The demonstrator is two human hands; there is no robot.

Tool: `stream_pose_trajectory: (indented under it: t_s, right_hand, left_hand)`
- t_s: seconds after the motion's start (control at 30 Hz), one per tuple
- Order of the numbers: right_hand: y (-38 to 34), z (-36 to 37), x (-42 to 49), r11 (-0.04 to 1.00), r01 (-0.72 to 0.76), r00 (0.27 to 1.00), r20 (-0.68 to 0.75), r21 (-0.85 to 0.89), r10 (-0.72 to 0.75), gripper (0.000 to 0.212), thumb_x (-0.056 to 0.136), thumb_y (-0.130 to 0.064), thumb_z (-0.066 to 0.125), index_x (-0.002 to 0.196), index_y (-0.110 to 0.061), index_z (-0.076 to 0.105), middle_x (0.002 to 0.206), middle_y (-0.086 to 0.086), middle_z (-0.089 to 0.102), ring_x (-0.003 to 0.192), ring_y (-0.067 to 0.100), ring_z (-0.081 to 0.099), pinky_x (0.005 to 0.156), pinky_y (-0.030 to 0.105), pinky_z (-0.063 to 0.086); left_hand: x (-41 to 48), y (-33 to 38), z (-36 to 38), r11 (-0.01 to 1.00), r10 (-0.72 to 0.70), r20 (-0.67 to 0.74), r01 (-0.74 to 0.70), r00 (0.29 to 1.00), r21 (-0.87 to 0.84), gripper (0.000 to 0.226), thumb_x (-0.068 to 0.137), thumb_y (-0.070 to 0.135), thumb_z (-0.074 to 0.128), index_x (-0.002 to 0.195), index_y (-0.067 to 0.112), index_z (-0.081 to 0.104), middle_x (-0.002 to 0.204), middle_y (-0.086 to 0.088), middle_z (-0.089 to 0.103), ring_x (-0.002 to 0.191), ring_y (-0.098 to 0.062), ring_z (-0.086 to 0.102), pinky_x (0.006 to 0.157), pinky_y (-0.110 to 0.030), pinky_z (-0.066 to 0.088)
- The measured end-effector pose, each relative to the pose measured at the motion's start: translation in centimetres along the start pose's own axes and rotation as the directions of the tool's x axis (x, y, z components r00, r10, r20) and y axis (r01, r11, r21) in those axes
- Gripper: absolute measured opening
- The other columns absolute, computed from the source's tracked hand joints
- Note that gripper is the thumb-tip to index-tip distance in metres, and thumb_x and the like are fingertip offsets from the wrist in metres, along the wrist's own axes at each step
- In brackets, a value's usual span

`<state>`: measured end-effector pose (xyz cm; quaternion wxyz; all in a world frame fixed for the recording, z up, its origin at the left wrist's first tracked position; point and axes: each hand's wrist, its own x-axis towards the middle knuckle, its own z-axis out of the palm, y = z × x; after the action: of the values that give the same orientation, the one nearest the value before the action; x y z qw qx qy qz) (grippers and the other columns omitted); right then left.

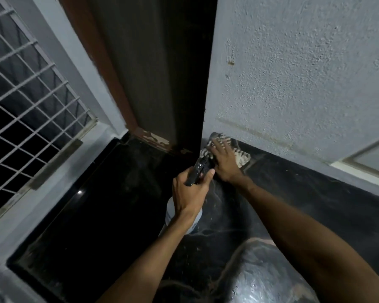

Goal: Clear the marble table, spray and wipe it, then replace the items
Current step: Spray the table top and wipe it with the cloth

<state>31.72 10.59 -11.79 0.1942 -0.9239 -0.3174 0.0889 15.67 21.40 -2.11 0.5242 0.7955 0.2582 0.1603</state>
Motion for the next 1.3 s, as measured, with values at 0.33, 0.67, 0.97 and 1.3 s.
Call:
stream_pose_trajectory:
  t_s: [0.33,0.67,0.97,1.3]
  right_hand:
    - [-1.6,0.0,-11.2,0.981,0.188,0.98,0.052,0.042,-0.19,0.071,0.078,-0.008,0.047,0.148,-0.012,0.044,0.164,0.011,0.025,0.153,0.034,0.009,0.124,0.048,0.008]
    - [4.9,-1.6,-28.9,0.995,0.019,0.999,-0.041,0.094,-0.015,0.074,0.073,-0.006,0.047,0.146,-0.014,0.047,0.16,0.013,0.032,0.15,0.037,0.024,0.123,0.053,0.018]
    - [-1.8,1.9,-34.5,0.934,0.326,0.934,0.101,0.148,-0.342,0.081,0.067,-0.001,0.043,0.147,-0.011,0.046,0.162,0.012,0.027,0.15,0.037,0.018,0.123,0.05,0.015]
    - [-6.0,4.1,-31.2,0.893,0.441,0.885,0.121,0.084,-0.449,0.072,0.077,-0.017,0.03,0.148,-0.015,0.046,0.162,0.007,0.029,0.152,0.032,0.019,0.124,0.047,0.017]
  left_hand:
    - [-5.6,1.4,-0.7,0.998,-0.044,0.038,0.042,0.998,0.043,0.023,0.081,0.041,0.08,0.079,0.019,0.073,0.075,0.01,0.072,0.076,-0.008,0.069,0.074,-0.028,0.055]
    - [-19.5,2.6,-1.0,0.97,-0.194,-0.092,0.205,0.977,0.133,0.034,0.08,0.041,0.081,0.056,0.023,0.065,0.064,0.002,0.07,0.069,-0.016,0.066,0.072,-0.03,0.051]
    - [-29.8,1.7,-0.9,0.934,-0.343,-0.269,0.358,0.9,0.006,0.03,0.08,0.037,0.081,0.065,0.014,0.07,0.073,-0.005,0.072,0.074,-0.019,0.066,0.074,-0.033,0.053]
    - [-32.2,-2.8,-7.8,0.918,-0.362,-0.397,0.396,0.843,0.004,0.03,0.083,0.045,0.076,0.077,0.016,0.077,0.079,-0.001,0.076,0.086,-0.022,0.071,0.082,-0.038,0.057]
